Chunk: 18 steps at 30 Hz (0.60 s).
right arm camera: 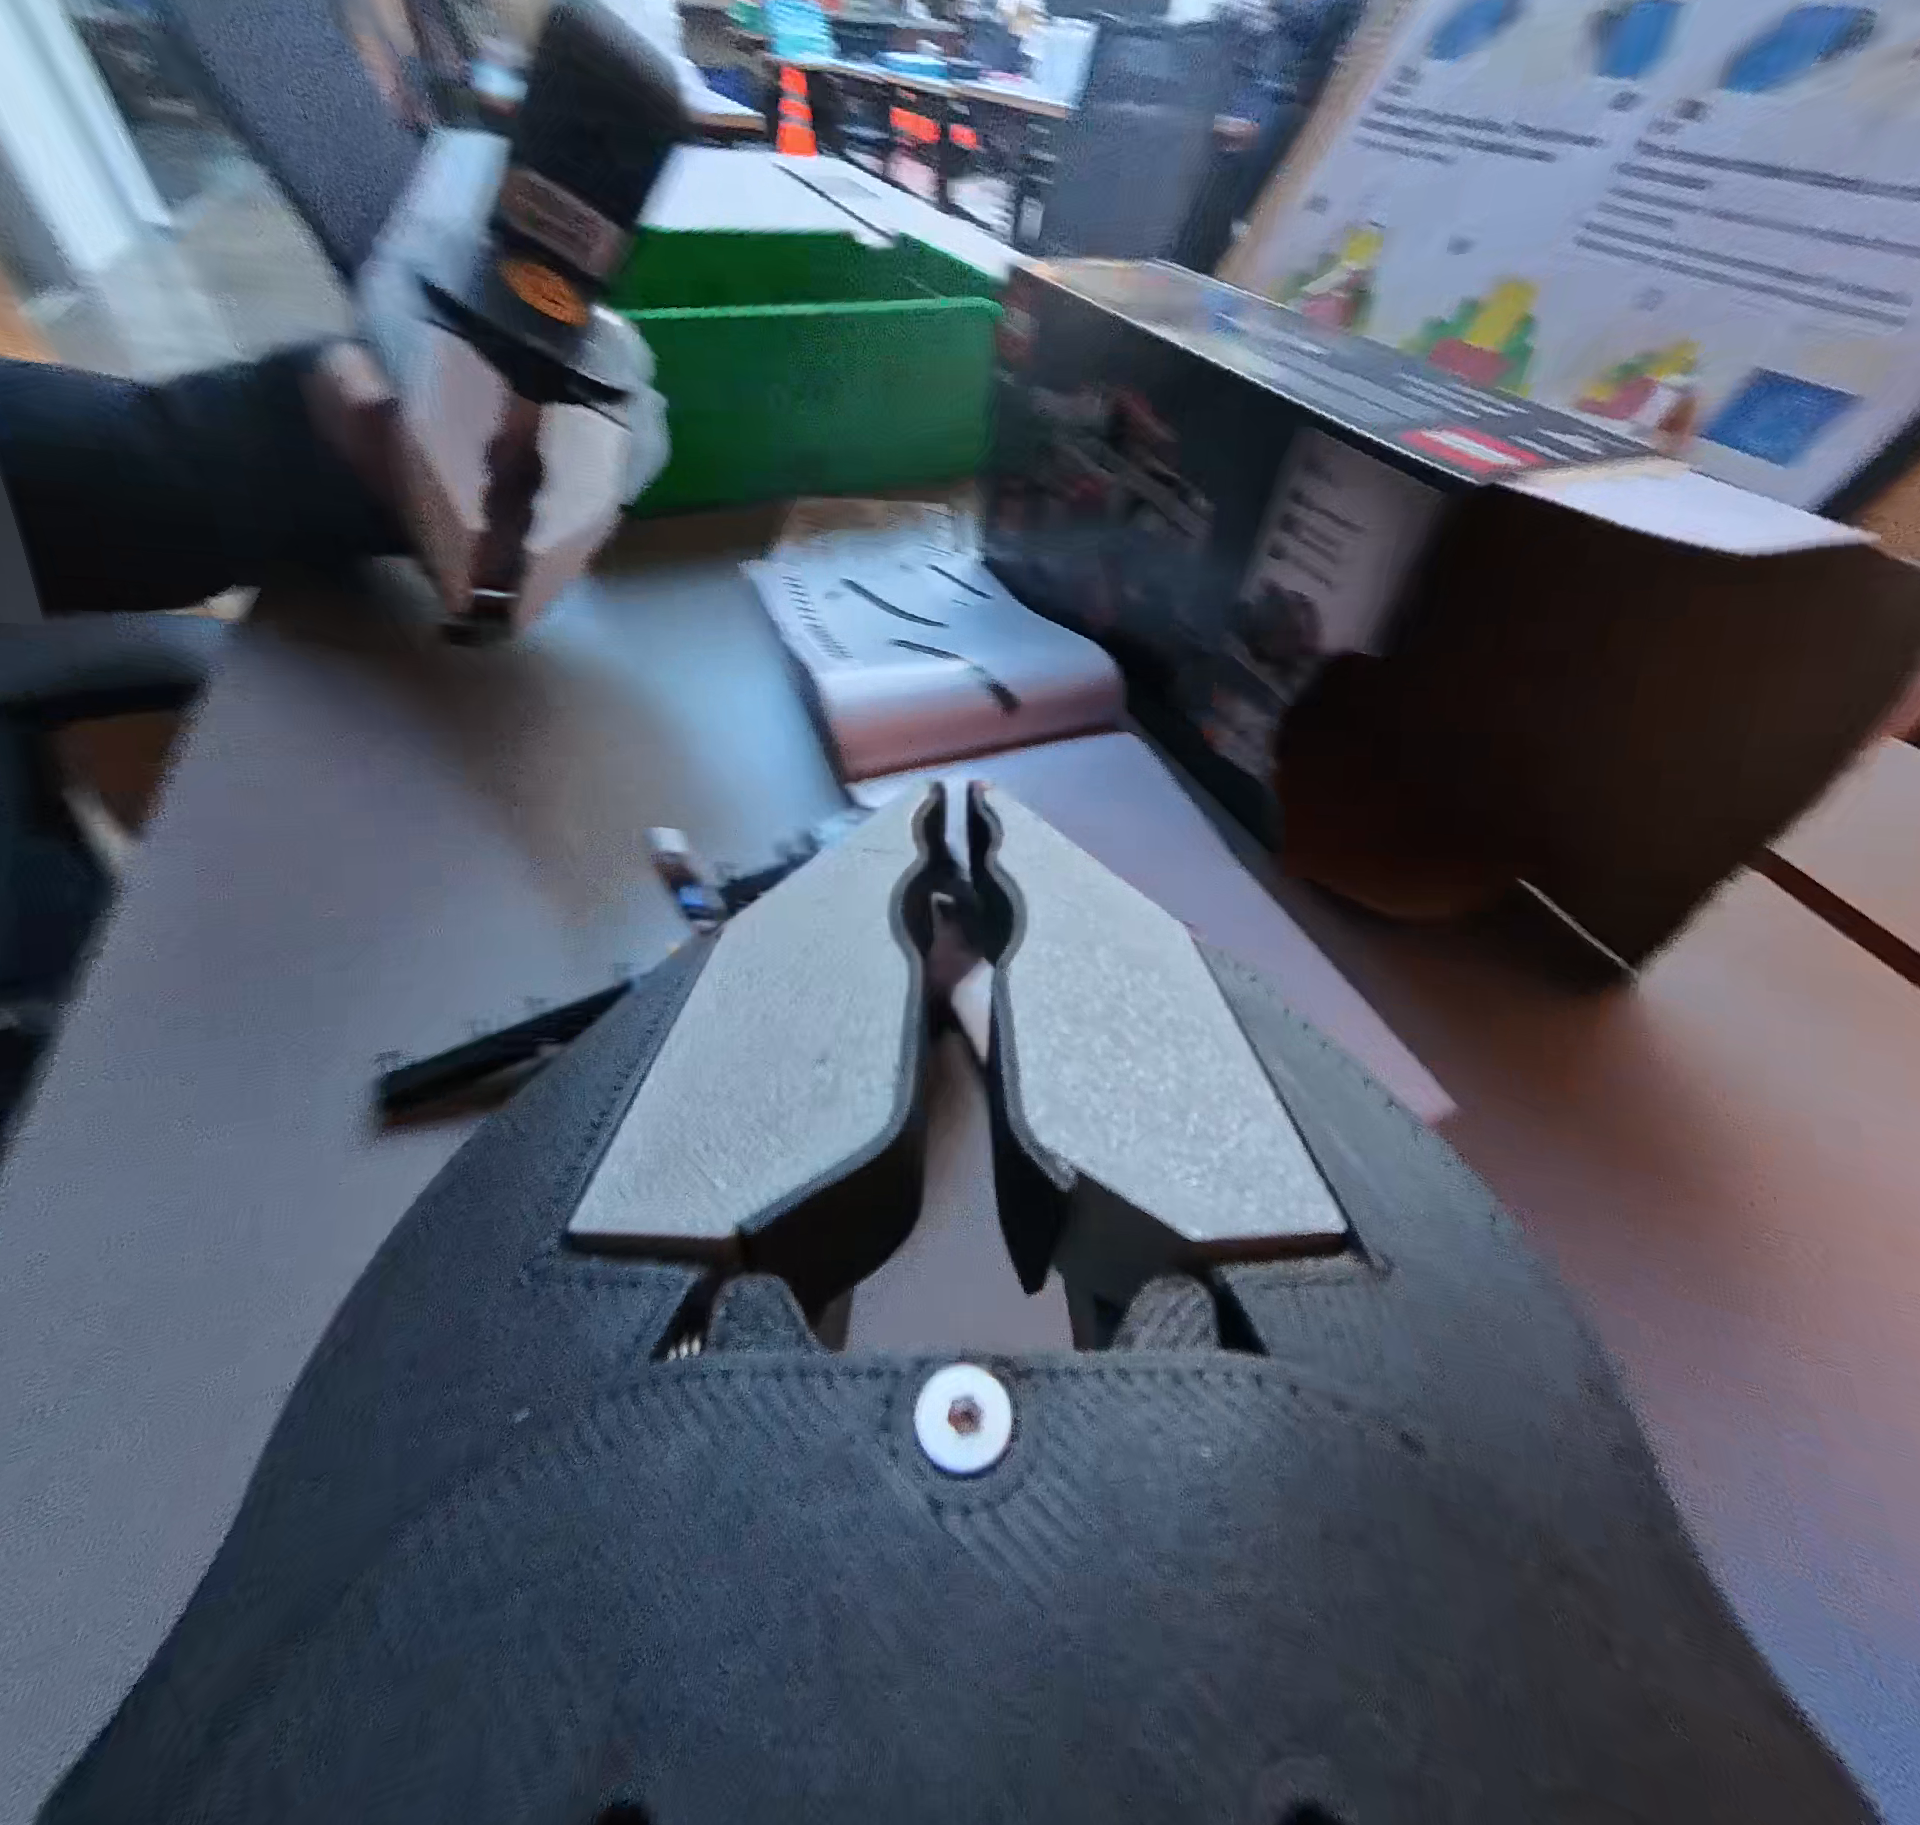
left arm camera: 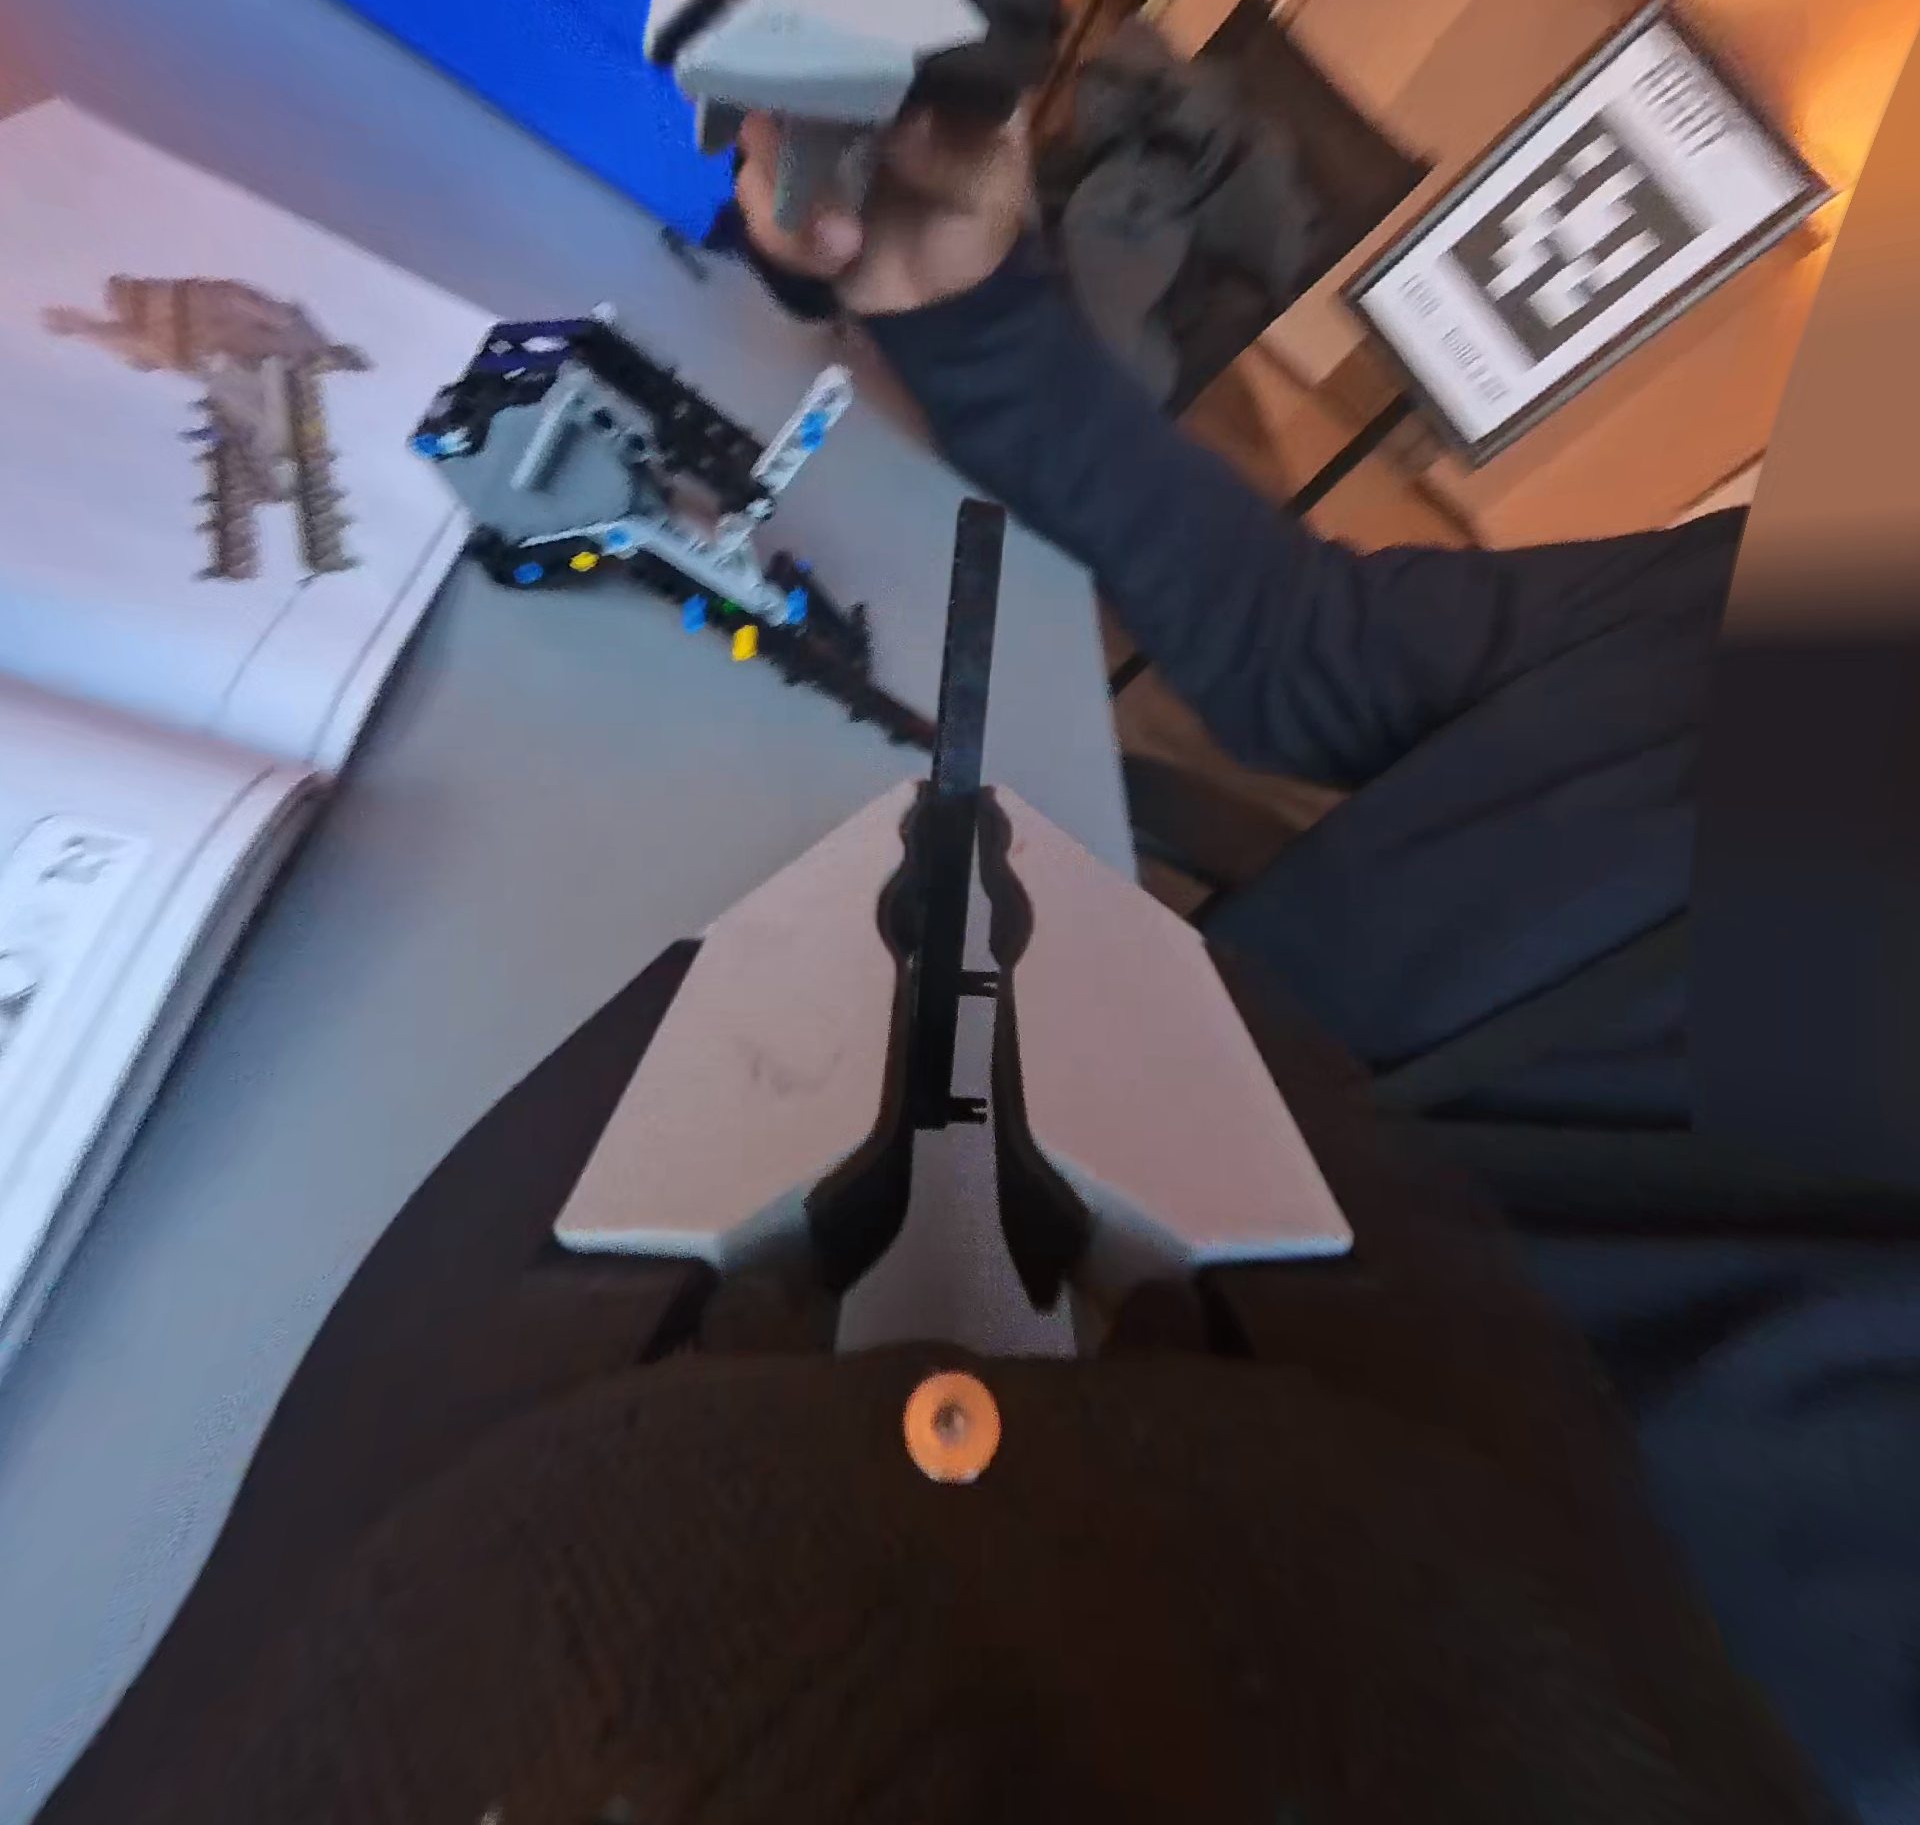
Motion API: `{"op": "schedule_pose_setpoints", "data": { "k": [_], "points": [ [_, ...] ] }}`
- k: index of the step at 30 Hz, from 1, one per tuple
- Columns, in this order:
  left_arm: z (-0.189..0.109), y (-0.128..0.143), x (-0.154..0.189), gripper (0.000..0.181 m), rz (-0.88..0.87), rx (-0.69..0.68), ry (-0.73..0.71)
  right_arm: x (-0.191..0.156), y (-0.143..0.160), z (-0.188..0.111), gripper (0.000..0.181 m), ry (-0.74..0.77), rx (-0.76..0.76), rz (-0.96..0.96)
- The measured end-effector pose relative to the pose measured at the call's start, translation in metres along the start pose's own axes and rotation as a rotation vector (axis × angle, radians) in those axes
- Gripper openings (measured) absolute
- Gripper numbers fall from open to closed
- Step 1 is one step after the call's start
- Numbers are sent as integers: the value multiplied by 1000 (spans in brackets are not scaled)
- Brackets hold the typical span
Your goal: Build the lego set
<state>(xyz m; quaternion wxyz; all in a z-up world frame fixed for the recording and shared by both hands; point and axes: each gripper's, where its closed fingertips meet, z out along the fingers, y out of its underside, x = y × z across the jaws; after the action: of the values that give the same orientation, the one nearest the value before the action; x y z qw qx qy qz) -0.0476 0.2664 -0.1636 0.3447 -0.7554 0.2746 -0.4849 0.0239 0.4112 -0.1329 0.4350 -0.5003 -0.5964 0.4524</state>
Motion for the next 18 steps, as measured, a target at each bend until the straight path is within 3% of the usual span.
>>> {"op": "schedule_pose_setpoints", "data": {
  "k": [4, 10, 14, 18],
  "points": [
    [11, -10, 28, 6, -28, 97, 192, -66, -21, 1, 10, -299, 88, 27],
    [26, -20, 62, 6, 45, 201, 332, -141, -33, 23, 35, -542, 113, -33],
    [36, -15, 68, 6, -54, 179, 422, -166, -31, 37, 31, -606, 107, -53],
    [41, -12, 64, 6, -93, 172, 445, -179, -30, 39, 9, -691, 121, 1]
  ]
}}
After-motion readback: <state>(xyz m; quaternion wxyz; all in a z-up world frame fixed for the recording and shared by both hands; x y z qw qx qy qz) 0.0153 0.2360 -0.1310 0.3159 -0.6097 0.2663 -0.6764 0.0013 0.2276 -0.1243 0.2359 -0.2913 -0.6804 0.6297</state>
